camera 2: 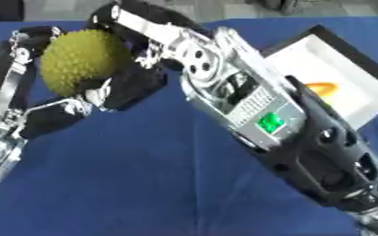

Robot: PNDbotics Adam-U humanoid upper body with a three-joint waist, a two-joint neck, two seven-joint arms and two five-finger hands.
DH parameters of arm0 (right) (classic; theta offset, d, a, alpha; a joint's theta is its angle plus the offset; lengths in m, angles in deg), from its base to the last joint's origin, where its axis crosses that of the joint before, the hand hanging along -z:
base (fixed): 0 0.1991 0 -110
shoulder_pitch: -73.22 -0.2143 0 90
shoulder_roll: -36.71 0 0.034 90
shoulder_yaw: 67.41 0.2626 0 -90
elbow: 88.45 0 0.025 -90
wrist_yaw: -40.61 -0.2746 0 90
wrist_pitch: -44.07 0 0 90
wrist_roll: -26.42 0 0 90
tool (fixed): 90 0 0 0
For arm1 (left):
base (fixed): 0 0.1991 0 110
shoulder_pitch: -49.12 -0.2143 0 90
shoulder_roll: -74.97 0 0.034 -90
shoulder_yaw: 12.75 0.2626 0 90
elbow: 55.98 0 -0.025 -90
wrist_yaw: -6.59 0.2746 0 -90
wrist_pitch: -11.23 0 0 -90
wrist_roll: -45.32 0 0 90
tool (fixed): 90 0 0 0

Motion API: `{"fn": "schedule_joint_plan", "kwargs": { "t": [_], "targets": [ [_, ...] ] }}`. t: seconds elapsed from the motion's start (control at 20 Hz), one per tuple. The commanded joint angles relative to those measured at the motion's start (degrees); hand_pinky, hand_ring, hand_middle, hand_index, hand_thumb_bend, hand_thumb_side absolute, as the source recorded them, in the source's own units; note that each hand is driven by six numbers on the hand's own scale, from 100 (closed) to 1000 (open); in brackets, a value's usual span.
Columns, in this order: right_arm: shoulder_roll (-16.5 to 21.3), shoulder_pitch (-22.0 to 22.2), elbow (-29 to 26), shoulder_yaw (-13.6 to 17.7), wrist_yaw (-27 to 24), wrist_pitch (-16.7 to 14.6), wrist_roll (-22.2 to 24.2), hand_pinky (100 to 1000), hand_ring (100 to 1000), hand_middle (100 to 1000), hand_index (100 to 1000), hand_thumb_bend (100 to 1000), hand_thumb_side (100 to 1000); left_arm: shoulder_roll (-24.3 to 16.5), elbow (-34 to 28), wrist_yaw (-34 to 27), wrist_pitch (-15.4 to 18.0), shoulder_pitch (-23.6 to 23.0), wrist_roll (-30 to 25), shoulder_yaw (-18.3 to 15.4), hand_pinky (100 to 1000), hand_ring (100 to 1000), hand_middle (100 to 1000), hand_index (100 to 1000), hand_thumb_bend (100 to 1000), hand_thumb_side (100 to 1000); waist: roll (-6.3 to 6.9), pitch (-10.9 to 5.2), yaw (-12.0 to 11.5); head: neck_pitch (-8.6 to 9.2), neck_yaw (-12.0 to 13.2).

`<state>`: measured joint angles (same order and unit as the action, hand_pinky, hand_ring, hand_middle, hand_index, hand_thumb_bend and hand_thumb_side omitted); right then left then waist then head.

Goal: Pick up the objects with one hand, pass them to the other hand, and then place them into the box on the other side of the table.

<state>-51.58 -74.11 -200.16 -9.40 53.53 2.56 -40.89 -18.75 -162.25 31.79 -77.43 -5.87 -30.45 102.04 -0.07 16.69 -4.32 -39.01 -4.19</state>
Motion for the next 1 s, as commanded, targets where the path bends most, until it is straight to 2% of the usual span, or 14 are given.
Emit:
{"fn": "schedule_joint_plan", "kwargs": {
  "t": [0.05,0.15,0.2,0.3,0.45,0.55,0.75,1.0],
  "targets": [
    [1.16,-0.30,0.78,0.96,-3.14,3.47,-2.03,686,659,423,468,100,100,-0.59,-0.41,0.62,-1.53,0.44,-0.78,-0.07,720,565,516,655,100,187,0.17,-0.95,0.09,0.10,0.03],
    [1.50,-0.11,1.29,0.58,-5.63,3.47,-5.26,680,646,409,453,100,100,-0.90,-0.06,0.74,-3.15,0.16,-1.59,-0.02,738,596,564,716,100,200,0.21,-1.03,0.22,0.14,-0.01],
    [1.76,-0.02,1.50,0.44,-6.88,3.47,-6.62,675,633,397,441,100,100,-1.25,0.11,0.95,-4.08,-0.13,-2.19,0.02,761,626,609,805,160,217,0.27,-1.08,0.33,0.17,0.02],
    [2.22,0.06,1.82,0.29,-9.15,3.47,-8.95,665,620,385,428,100,100,-1.93,0.22,1.76,-5.71,-0.70,-3.91,0.14,795,684,685,893,276,285,0.42,-1.17,0.50,0.20,0.05],
    [2.80,0.24,2.48,0.30,-11.82,3.47,-12.09,658,610,381,424,100,100,-2.99,0.42,3.54,-7.55,-1.51,-7.53,0.19,831,740,747,933,493,415,0.73,-1.30,0.67,0.08,0.00],
    [3.32,0.28,2.71,0.42,-13.08,3.47,-14.00,659,609,381,424,100,100,-3.54,0.64,4.67,-8.89,-2.00,-9.69,-0.03,843,759,765,943,591,493,0.87,-1.39,0.83,0.08,0.06],
    [4.52,0.65,2.54,1.33,-15.48,3.47,-17.05,654,604,380,422,100,100,-4.21,1.00,5.56,-11.94,-2.96,-11.72,-0.80,857,779,784,960,683,637,1.02,-1.56,1.18,0.16,0.20],
    [7.50,1.92,1.39,3.42,-17.99,3.47,-20.46,646,602,384,422,100,100,-4.87,2.03,4.06,-17.77,-4.35,-11.01,-2.30,863,785,792,972,691,706,1.00,-1.74,1.58,0.20,0.49]
  ]
}}
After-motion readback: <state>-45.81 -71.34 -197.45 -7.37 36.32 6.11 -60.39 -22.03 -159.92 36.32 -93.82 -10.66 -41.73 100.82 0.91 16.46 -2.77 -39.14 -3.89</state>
